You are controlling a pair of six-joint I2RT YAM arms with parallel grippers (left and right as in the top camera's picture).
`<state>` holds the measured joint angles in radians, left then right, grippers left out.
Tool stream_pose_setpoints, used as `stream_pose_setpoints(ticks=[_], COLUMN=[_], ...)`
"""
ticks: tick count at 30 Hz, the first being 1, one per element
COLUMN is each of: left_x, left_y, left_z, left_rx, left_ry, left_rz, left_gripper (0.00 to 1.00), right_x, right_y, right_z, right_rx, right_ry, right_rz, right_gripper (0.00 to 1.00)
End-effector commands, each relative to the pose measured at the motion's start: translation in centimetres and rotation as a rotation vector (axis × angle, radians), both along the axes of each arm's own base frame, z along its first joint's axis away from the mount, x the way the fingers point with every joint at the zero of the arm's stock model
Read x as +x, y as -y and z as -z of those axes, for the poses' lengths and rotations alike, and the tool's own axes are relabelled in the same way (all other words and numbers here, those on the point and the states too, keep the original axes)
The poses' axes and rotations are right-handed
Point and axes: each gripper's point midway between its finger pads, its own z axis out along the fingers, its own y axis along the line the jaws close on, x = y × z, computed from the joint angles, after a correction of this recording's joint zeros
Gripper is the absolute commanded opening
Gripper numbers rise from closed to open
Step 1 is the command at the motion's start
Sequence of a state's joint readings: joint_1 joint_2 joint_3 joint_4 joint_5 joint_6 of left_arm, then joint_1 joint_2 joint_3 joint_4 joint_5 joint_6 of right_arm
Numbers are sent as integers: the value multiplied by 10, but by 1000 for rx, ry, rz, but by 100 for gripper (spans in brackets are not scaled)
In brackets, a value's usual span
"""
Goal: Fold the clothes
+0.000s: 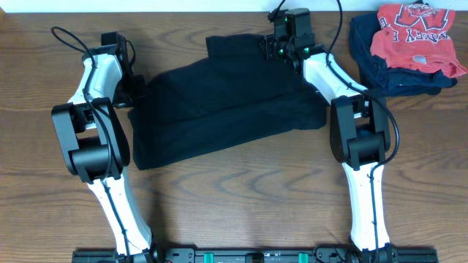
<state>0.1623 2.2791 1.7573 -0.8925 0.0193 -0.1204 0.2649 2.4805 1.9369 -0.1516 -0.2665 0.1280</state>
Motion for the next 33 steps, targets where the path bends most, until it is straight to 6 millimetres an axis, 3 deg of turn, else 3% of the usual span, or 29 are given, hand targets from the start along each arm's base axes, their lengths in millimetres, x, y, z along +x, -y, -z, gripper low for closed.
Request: stream_pose_setpoints(ticks=[1, 7, 12, 17, 26, 32, 33], left_x=[-11, -11, -11, -13, -12, -11, -11], left_y=[8, 8, 7, 7, 4, -4, -4], left_z=[13, 13, 13, 13, 13, 13, 13], left_rx=[-28, -28, -21, -22, -3, 22, 22], left_ry=[-45, -45, -46, -52, -52, -45, -45], left_rz=[-9, -9, -10, -10, -11, -18, -20], left_gripper=[6, 6, 6, 6, 6, 6, 6], right_x=[7, 14, 17, 18, 25, 42, 44], right_y=[6, 14, 13, 13, 17, 14, 13], right_z=[10, 7, 18, 33, 26, -8, -15], right_rx=[-17, -33, -35, -31, 21, 61, 61], right_ry=[1, 34, 45, 35, 47, 107, 110], right_rz=[56, 75, 71, 73, 118, 133, 133], right_gripper=[40, 49, 57, 57, 32, 1, 1])
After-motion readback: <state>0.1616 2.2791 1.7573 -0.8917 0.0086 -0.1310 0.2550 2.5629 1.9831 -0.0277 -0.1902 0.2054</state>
